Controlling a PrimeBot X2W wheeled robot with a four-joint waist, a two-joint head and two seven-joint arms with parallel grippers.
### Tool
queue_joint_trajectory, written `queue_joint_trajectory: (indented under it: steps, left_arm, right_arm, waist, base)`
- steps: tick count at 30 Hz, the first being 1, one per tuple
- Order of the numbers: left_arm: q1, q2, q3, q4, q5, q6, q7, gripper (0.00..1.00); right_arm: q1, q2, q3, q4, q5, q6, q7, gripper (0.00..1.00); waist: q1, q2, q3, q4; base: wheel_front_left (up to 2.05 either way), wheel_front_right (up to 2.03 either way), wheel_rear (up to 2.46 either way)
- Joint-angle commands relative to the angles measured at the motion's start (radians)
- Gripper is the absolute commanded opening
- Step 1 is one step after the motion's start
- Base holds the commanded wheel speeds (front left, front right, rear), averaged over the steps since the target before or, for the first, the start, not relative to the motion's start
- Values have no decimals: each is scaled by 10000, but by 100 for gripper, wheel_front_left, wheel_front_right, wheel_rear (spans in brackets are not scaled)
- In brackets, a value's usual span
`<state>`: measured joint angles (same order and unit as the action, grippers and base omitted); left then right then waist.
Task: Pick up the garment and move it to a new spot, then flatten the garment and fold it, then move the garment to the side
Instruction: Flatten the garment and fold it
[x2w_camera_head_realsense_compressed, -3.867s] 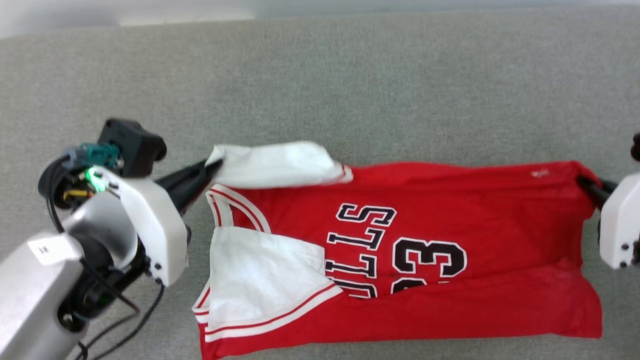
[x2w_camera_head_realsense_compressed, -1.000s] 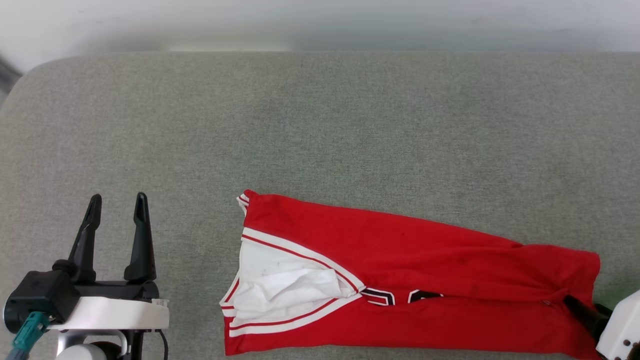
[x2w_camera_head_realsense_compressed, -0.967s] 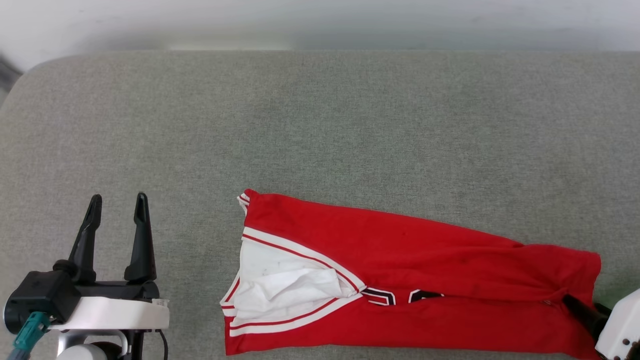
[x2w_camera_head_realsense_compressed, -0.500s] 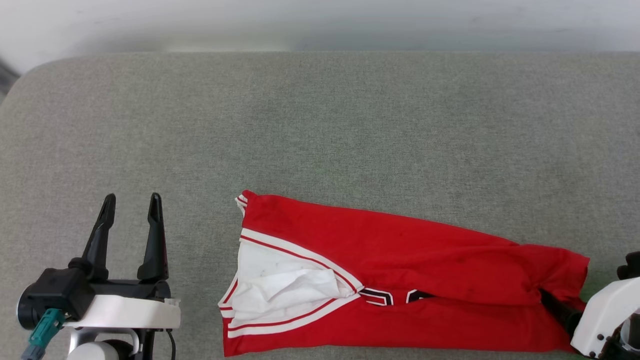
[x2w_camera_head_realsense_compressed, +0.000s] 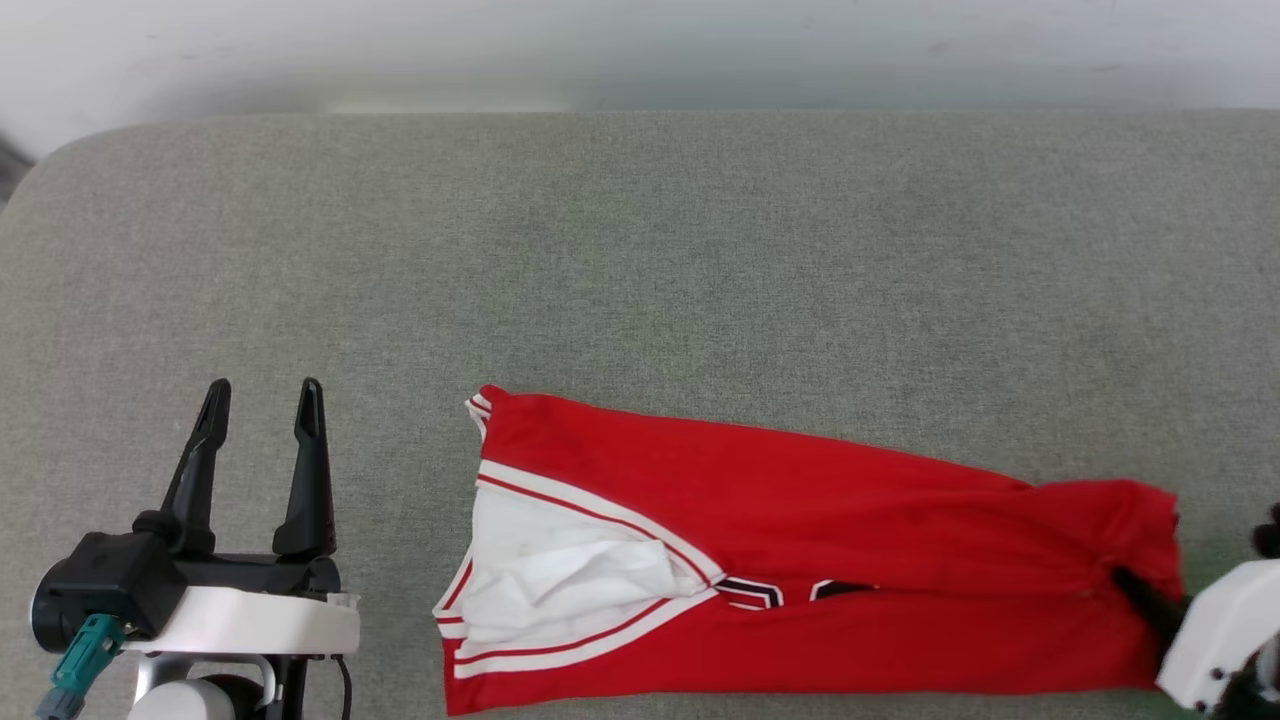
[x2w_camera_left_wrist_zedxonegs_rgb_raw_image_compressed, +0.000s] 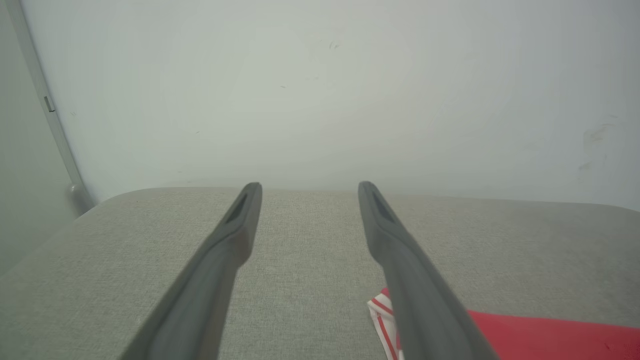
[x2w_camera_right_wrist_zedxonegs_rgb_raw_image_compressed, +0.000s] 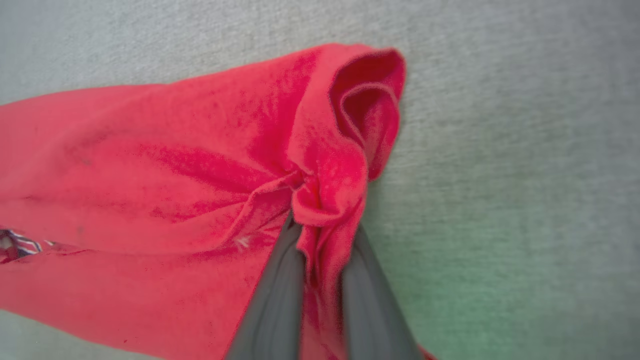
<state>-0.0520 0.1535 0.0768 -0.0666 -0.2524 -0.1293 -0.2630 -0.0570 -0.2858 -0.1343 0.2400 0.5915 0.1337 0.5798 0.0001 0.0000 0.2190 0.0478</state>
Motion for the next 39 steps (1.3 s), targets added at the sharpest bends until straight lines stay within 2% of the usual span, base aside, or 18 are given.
queue_joint_trajectory:
  steps: [1,6,10,15,20,30,39]
  left_arm:
    - [27,53,4,-29,-54,-13,-22,100]
    - [17,71,-17,-26,-62,-14,-22,100]
    - [47,64,-38,9,-91,-14,-22,100]
    - [88,19,-84,70,-131,-14,-22,100]
    - [195,-25,-83,195,-130,-15,-21,100]
    - [364,-113,-75,363,-65,-15,-23,100]
    - [210,-56,-218,377,-97,-15,-23,100]
  right_arm:
    - [7,-249,-243,280,-113,-55,-70,0]
    - [-258,-758,-1030,631,-623,-54,-352,0]
    - [-620,-930,-1482,823,-927,-42,-612,0]
    - [-439,-988,-1168,394,-1093,-39,-591,0]
    - [-13,-783,-748,-708,-977,-34,-309,0]
    - [881,256,178,-3525,-719,-32,1166,0]
    - [310,1733,1592,-4568,-270,-32,2049,0]
  waist:
    - [-1,0,1,-13]
    - [-1,0,17,-58]
    - [-1,0,-22,-117]
    - [-1,0,-127,-155]
    - [-1,0,-339,-146]
    - [-1,0,-612,-60]
    - [-1,0,-644,196]
  base:
    - [0,0,0]
    - [0,0,0]
    - [0,0,0]
    - [0,0,0]
    - [0,0,0]
    - [0,0,0]
    - [0,0,0]
